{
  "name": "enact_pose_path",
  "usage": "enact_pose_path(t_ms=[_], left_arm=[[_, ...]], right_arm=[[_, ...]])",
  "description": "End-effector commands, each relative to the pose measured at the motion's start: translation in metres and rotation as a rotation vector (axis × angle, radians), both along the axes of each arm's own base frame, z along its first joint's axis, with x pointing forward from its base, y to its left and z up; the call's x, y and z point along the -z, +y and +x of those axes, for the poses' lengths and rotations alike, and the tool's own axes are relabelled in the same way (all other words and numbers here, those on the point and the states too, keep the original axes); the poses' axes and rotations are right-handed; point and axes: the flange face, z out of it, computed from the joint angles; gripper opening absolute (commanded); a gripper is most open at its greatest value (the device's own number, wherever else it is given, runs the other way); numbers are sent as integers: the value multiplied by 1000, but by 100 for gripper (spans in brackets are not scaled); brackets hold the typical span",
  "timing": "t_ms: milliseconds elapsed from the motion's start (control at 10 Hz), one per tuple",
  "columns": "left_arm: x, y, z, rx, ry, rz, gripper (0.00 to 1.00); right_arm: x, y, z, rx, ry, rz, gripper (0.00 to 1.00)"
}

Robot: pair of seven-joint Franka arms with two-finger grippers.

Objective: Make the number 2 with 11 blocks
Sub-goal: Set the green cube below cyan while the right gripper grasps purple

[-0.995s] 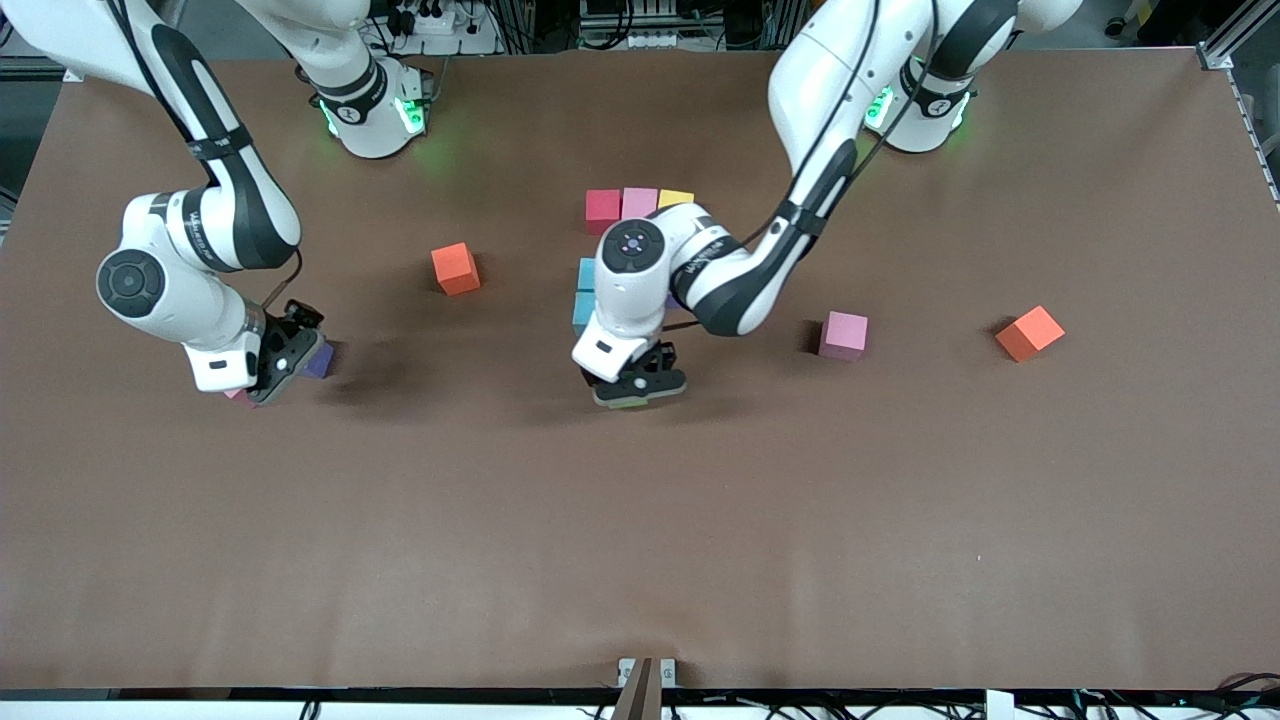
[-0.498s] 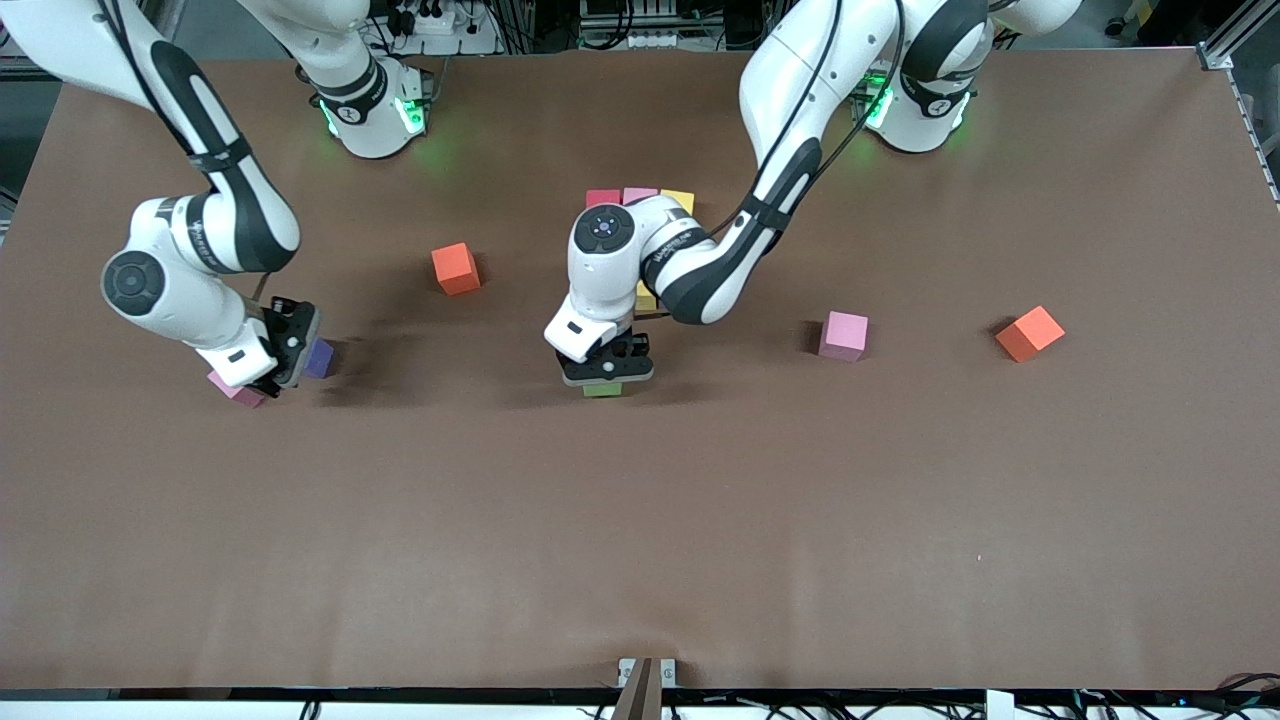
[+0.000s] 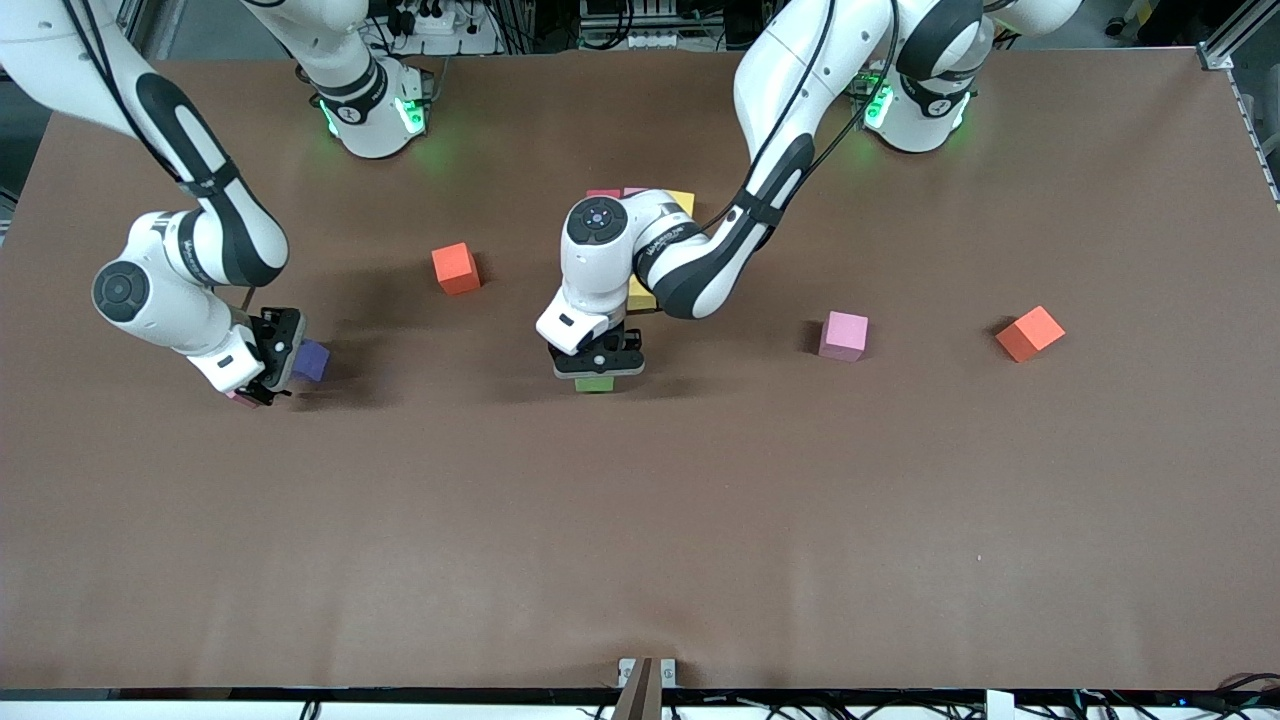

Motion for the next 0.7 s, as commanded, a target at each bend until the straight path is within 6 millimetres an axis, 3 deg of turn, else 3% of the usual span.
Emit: enact_pose_path(t_ms=[0,299,398,597], left_arm=[[2,-4,0,28,-20,8,0],[5,-4,-3,86,-11,28,0],[7,-4,-4,96,-9,31,0],[7,-4,-4,98,-9,30,0]], right_arm=[[-1,-3,0,-34,-5,9,100],[-11,-3,0,-37,2,-1,97],[-19,-2,0,-42,4,-10,81],[-19,-1,-4,-39,31,-11,58]])
